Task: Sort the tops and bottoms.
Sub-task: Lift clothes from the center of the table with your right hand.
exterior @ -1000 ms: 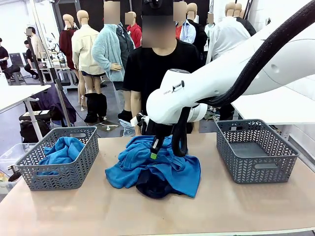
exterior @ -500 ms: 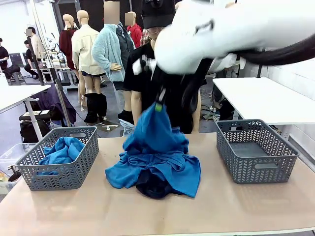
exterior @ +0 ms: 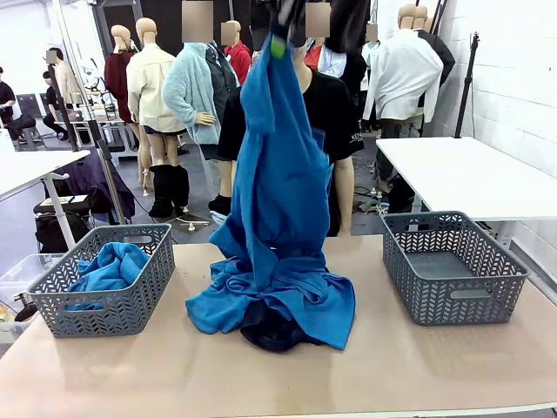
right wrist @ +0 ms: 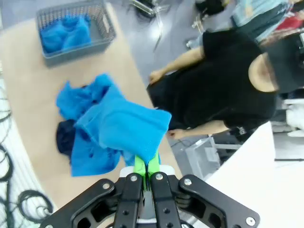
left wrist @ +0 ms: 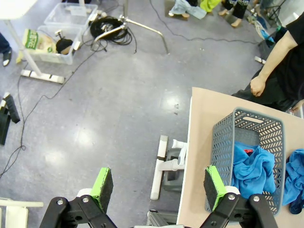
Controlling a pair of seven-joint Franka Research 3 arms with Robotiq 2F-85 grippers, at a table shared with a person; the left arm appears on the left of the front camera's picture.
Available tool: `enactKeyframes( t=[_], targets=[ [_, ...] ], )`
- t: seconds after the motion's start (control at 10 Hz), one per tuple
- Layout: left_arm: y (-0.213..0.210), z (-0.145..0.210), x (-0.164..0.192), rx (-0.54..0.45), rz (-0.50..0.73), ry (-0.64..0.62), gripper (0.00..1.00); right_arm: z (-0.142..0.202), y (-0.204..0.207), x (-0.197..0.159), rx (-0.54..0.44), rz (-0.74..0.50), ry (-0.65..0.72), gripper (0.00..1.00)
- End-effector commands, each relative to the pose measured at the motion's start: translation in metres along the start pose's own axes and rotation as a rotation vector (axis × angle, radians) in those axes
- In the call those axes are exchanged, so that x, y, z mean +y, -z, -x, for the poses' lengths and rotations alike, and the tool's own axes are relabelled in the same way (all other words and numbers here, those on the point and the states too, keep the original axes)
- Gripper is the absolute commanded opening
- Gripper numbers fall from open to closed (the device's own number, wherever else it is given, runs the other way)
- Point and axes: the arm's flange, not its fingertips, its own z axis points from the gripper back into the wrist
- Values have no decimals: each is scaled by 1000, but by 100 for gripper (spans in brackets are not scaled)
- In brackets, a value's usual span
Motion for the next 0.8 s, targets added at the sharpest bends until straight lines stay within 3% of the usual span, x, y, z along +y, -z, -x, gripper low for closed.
enactKeyframes(
  t=[0.0,0.3,0.7],
  targets=[
    [-1,3,2,-4,-11,18,100,-35,-56,-10,-9,90,56,0],
    [-1,3,2,-4,-11,18,100,-62,-157,9,-127,246,89,0],
    [-1,3,2,-4,-11,18,100,-90,-215,28,-158,330,191,0]
  ],
)
